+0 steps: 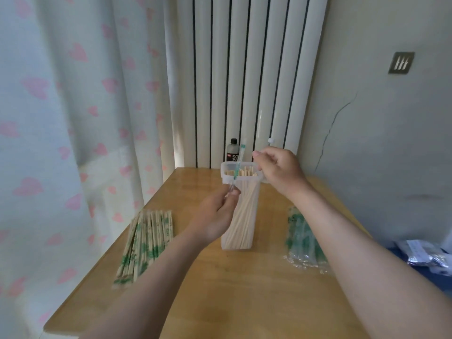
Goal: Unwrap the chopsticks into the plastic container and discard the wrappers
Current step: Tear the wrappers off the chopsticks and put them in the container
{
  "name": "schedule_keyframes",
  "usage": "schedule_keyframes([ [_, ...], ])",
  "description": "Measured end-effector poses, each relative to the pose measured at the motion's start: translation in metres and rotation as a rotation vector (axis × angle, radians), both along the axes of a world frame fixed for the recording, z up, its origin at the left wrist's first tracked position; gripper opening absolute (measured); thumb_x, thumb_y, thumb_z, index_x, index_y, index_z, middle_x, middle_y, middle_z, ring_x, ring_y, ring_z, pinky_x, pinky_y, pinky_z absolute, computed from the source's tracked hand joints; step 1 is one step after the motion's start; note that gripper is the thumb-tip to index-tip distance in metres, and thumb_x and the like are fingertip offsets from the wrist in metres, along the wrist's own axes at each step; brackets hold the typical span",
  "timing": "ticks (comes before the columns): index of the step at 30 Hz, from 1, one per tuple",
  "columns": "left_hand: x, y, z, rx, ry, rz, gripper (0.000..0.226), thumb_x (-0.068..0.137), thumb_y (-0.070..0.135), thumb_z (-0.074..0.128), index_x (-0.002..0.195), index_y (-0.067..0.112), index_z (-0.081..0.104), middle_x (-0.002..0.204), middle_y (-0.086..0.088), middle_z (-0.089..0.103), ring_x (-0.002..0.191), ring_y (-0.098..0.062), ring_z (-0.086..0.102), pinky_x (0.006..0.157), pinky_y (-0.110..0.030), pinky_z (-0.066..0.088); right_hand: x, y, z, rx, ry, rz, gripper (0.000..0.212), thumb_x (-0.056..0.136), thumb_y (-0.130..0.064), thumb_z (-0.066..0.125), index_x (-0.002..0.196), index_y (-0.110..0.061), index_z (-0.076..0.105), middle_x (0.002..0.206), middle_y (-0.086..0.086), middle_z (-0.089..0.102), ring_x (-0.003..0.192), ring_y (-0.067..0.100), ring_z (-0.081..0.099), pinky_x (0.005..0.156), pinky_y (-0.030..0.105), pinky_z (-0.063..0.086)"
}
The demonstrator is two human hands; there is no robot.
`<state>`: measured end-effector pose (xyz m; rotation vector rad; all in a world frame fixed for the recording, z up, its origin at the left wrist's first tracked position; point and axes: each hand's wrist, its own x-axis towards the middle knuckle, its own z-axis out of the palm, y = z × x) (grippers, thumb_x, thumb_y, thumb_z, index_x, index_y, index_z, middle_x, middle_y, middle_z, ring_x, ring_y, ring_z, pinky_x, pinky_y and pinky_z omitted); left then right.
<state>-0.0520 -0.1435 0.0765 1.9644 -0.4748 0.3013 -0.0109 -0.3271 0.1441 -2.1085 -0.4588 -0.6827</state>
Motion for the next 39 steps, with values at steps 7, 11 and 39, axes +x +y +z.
schedule_keyframes([
  [7,-0.011,-0.068,0.002,-0.085,0.126,-0.163,0.029,0.107,0.035,0.038,0.107,0.017,0.061,0.068,0.001,0.052,0.059,-0.008,0.052,0.055,-0.015,0.043,-0.019,-0.046,-0.006,0.415,0.313,0.146,0.012,0.095,-0.016,0.072,0.088,-0.006,0.074,0.066,0.011,0.055,0.047,0.013,0.04,0.039,0.02,0.027],
  [11,-0.012,-0.099,-0.006,-0.078,0.224,-0.184,0.025,0.106,0.037,0.044,0.11,0.014,0.055,0.071,-0.005,0.055,0.054,-0.013,0.055,0.048,-0.022,0.042,-0.02,-0.081,-0.023,0.592,0.344,0.033,0.014,0.091,-0.011,0.075,0.078,-0.007,0.07,0.067,0.008,0.059,0.047,0.014,0.04,0.038,0.019,0.024],
  [39,0.128,-0.231,-0.087,0.388,0.415,0.194,0.032,0.093,0.03,0.071,0.071,0.014,0.054,0.066,-0.003,0.052,0.059,-0.018,0.047,0.054,-0.029,0.037,-0.03,-0.201,-0.205,0.189,0.519,-0.563,0.018,0.097,-0.016,0.056,0.08,-0.02,0.056,0.068,0.001,0.057,0.061,0.022,0.054,0.054,0.037,0.041],
])
